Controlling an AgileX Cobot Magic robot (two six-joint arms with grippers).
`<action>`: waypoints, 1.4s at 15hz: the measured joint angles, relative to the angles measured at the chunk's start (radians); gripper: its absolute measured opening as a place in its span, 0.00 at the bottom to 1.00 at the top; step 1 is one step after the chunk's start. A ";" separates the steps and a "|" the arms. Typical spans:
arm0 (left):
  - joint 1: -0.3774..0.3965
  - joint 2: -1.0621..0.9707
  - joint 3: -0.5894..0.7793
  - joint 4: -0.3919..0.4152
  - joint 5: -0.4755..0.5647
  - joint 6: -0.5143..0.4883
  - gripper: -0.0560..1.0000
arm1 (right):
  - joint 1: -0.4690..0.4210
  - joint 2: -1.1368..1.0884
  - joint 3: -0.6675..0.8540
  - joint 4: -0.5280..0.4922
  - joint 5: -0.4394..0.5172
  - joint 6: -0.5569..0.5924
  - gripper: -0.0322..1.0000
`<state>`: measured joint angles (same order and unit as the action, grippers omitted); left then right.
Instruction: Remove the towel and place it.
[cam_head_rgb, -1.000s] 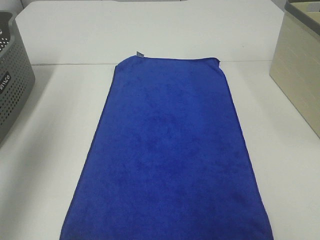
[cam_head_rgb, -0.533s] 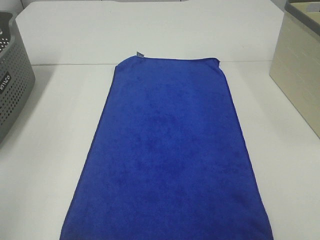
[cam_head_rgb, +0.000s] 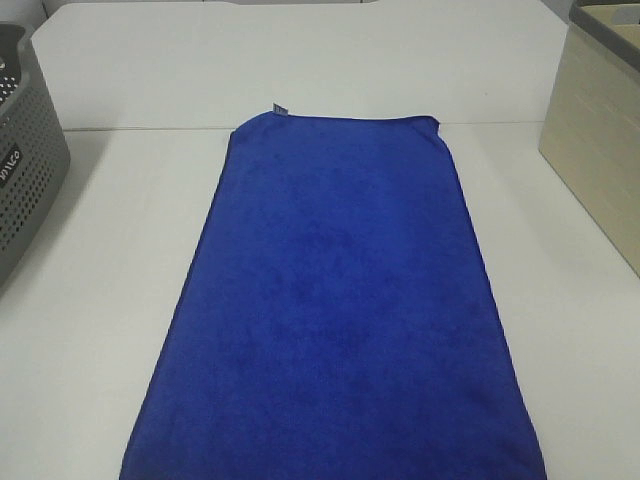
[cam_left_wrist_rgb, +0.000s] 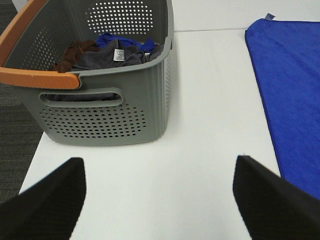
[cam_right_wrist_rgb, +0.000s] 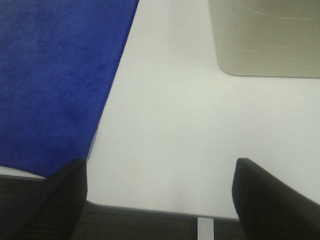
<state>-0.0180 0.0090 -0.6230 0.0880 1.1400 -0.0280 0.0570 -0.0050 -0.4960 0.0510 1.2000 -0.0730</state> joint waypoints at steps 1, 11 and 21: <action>0.000 -0.013 0.008 0.000 0.031 -0.007 0.77 | 0.000 0.000 0.014 0.001 -0.050 -0.015 0.76; 0.000 -0.014 0.102 -0.088 -0.049 -0.017 0.77 | 0.000 0.000 0.043 0.002 -0.101 0.006 0.76; 0.000 -0.015 0.102 -0.088 -0.056 -0.017 0.77 | 0.000 0.000 0.043 0.003 -0.101 0.007 0.76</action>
